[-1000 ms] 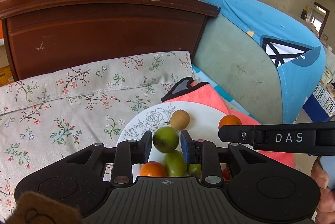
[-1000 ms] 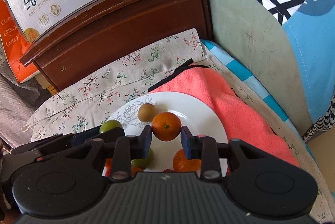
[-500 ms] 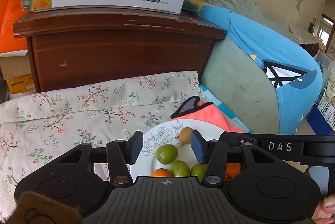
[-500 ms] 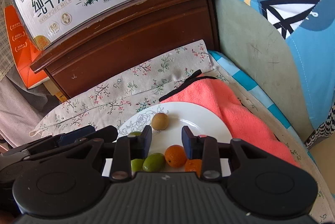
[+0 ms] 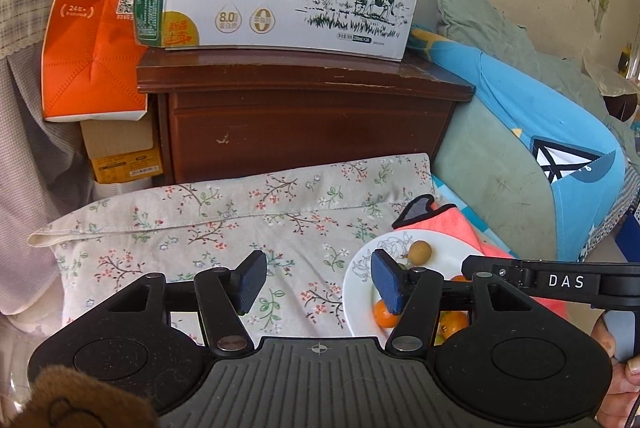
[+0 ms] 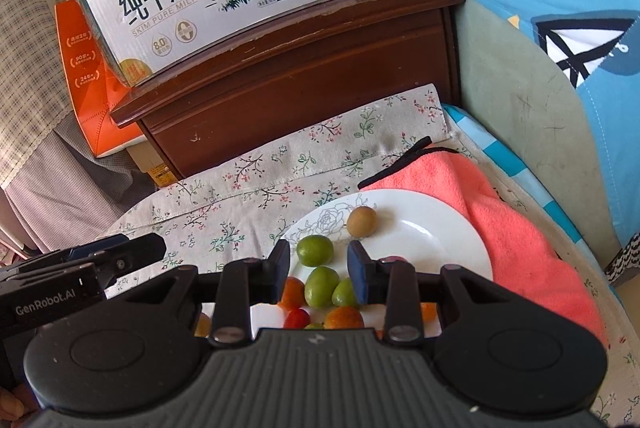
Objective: Organize fruits
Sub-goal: 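Withdraw both open tools from the plate back to the brown kiwis, then close the left tool on a brown kiwi while the right tool grasps the other kiwi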
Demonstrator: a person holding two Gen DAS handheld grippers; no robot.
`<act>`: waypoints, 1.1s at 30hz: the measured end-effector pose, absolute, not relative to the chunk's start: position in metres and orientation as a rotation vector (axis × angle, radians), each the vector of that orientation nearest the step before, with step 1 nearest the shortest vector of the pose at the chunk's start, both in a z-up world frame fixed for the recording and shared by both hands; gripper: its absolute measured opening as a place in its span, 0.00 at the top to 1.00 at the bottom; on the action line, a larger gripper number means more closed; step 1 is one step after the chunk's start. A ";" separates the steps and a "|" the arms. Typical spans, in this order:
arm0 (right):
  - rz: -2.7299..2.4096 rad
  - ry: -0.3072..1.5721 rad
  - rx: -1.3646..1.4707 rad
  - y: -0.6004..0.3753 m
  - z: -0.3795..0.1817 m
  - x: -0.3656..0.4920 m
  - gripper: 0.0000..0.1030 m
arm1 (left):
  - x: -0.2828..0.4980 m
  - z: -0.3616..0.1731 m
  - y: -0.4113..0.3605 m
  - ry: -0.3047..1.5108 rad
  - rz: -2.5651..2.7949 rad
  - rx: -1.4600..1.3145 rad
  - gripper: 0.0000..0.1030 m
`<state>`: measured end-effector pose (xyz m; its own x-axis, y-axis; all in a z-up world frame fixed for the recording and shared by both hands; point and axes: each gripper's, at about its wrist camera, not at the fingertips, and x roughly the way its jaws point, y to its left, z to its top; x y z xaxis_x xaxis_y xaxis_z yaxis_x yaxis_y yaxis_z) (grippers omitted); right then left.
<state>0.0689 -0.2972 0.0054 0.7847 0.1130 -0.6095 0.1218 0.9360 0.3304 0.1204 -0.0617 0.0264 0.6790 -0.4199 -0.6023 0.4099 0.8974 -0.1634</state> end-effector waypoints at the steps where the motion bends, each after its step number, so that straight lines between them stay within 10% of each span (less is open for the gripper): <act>1: 0.010 0.673 0.362 -0.292 0.005 0.067 0.68 | 0.119 0.027 -0.057 0.685 -0.457 -0.017 0.42; 13: 0.182 0.723 0.257 -0.231 -0.015 0.051 0.68 | 0.106 0.019 -0.015 0.714 -0.332 0.013 0.23; 33: 0.242 0.800 0.103 -0.188 -0.046 0.071 0.68 | 0.111 0.000 -0.007 0.793 -0.294 -0.002 0.21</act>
